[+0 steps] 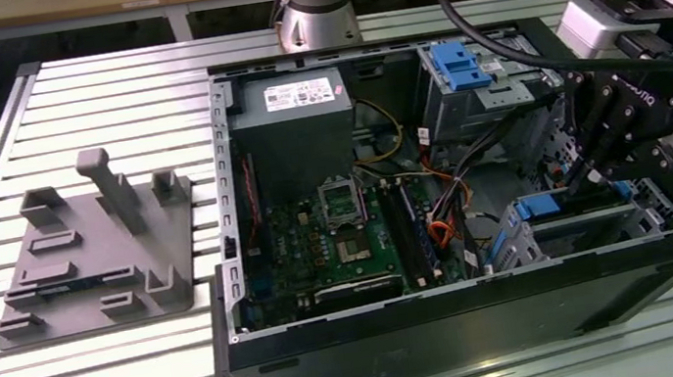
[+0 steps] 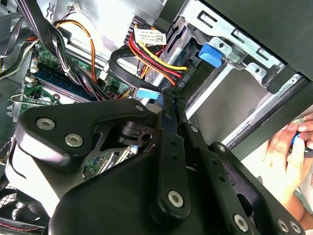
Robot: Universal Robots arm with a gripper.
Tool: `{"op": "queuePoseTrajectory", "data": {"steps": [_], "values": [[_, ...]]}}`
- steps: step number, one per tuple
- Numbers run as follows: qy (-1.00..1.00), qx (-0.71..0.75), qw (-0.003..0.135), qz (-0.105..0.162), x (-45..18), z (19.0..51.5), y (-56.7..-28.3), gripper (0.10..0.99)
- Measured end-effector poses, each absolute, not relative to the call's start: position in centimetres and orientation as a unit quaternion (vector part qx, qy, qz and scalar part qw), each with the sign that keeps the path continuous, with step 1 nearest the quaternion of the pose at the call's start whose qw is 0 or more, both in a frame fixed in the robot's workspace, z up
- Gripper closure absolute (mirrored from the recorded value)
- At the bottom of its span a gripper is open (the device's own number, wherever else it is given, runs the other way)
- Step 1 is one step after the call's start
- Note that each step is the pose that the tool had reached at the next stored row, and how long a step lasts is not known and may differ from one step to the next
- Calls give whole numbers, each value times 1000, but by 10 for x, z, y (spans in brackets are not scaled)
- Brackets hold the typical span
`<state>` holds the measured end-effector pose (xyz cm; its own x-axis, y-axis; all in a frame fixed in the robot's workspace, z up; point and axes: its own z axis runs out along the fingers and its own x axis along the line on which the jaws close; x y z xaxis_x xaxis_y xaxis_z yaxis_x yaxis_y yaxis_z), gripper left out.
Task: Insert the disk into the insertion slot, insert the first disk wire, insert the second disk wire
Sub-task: 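Insert the second disk wire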
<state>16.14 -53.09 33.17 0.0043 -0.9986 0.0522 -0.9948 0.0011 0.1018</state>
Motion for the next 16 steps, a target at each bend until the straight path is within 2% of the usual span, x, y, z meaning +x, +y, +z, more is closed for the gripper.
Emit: {"op": "queuePoseTrajectory", "data": {"steps": [16], "values": [[-705,707,55,-17,162,334,-531,941]]}}
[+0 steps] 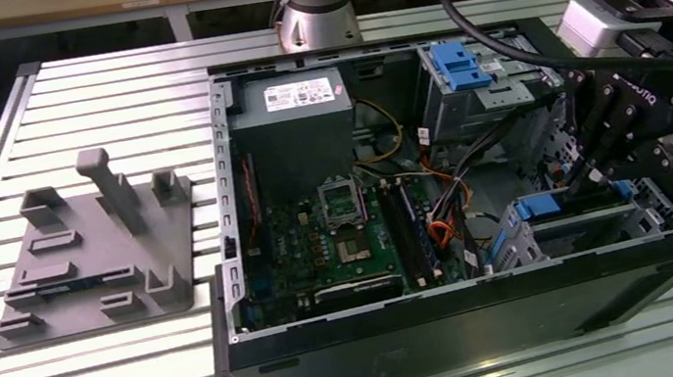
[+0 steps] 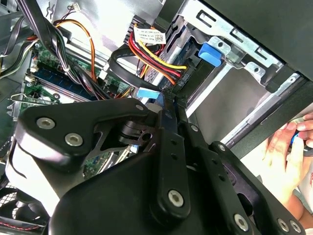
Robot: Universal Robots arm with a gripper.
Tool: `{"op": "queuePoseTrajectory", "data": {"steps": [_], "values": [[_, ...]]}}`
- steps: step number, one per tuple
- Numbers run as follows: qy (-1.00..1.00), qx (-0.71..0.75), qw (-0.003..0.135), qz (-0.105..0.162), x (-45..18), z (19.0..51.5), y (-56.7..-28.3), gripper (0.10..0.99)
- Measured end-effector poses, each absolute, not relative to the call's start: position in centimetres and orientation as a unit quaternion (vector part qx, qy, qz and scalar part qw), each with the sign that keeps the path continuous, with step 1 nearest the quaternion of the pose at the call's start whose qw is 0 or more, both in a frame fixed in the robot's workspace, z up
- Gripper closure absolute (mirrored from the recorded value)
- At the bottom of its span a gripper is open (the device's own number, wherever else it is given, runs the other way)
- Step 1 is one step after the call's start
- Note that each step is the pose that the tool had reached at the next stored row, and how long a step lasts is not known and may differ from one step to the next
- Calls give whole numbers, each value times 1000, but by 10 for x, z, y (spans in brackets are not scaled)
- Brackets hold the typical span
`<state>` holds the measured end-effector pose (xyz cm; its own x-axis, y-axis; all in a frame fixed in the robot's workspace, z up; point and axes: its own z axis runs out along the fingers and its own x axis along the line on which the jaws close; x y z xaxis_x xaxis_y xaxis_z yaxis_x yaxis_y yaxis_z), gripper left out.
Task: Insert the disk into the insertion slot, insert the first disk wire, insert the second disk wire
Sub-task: 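Insert the second disk wire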
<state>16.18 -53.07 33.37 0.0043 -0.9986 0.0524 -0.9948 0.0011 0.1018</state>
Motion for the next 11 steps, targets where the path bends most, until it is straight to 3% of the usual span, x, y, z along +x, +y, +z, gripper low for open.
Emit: {"op": "queuePoseTrajectory", "data": {"steps": [11], "values": [[-705,707,55,-18,163,331,-531,941]]}}
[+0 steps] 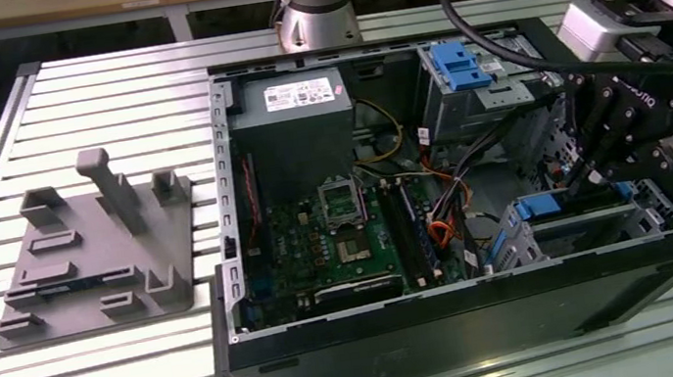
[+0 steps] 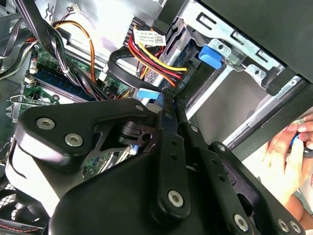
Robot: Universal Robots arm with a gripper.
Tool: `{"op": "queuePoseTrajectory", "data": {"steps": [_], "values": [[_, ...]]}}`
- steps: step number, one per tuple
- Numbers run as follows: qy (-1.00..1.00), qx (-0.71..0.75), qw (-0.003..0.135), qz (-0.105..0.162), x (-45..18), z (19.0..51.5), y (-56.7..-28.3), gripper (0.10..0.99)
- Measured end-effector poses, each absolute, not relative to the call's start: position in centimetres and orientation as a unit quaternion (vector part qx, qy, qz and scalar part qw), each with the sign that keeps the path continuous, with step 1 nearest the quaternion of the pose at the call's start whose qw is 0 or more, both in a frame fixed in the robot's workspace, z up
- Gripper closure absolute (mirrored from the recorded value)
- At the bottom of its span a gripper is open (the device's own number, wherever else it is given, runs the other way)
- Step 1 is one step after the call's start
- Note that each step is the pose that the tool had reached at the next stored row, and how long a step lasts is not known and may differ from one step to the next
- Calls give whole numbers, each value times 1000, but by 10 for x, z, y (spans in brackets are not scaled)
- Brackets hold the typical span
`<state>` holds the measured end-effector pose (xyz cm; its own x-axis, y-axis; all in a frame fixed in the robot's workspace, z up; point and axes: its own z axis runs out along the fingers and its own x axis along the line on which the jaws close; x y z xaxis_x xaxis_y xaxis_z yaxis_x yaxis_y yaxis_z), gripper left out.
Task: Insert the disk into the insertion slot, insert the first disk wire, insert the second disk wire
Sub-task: 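Insert the second disk wire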
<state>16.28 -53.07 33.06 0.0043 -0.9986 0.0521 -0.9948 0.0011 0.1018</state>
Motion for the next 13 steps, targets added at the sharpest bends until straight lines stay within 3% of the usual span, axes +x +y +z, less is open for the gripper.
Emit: {"op": "queuePoseTrajectory", "data": {"steps": [7,9,10,12,13], "values": [[-705,707,54,-17,162,329,-531,925],[-705,707,54,-17,161,335,-531,812],[-705,707,54,-17,161,339,-531,812],[-705,707,54,-17,160,353,-531,690],[-705,707,54,-17,160,358,-531,690]]}}
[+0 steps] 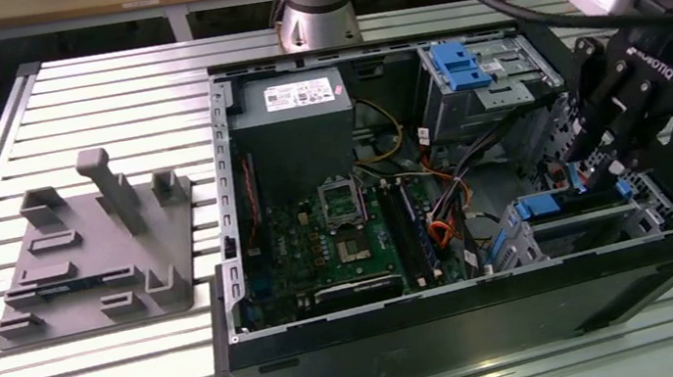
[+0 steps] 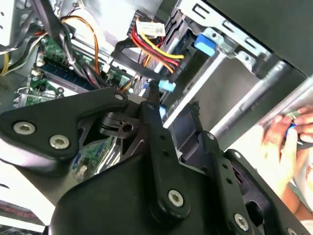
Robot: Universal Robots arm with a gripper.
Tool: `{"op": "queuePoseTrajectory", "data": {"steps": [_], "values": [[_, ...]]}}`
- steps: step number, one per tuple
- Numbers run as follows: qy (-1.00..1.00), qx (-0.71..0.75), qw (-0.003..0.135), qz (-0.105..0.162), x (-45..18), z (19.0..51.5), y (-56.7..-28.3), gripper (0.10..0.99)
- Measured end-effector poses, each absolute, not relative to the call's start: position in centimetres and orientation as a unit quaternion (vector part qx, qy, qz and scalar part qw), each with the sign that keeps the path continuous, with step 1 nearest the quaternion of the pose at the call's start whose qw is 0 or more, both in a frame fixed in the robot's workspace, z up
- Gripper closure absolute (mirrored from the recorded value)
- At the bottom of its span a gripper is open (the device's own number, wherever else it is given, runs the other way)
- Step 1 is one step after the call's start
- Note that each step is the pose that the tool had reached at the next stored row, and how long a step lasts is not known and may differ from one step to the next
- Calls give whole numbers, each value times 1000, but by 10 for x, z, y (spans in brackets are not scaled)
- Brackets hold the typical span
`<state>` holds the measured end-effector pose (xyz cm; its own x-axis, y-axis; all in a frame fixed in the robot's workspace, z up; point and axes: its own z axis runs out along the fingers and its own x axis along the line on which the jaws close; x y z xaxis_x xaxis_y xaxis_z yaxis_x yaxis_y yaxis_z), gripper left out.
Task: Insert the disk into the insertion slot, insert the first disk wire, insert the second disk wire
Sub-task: 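Insert the second disk wire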
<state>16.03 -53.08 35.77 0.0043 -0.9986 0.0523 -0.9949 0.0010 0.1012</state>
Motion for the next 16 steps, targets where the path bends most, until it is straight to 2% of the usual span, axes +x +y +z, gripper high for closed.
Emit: {"op": "queuePoseTrajectory", "data": {"steps": [4,16], "values": [[-705,706,54,-17,158,369,-530,690],[-706,707,52,-15,153,370,-529,690]]}}
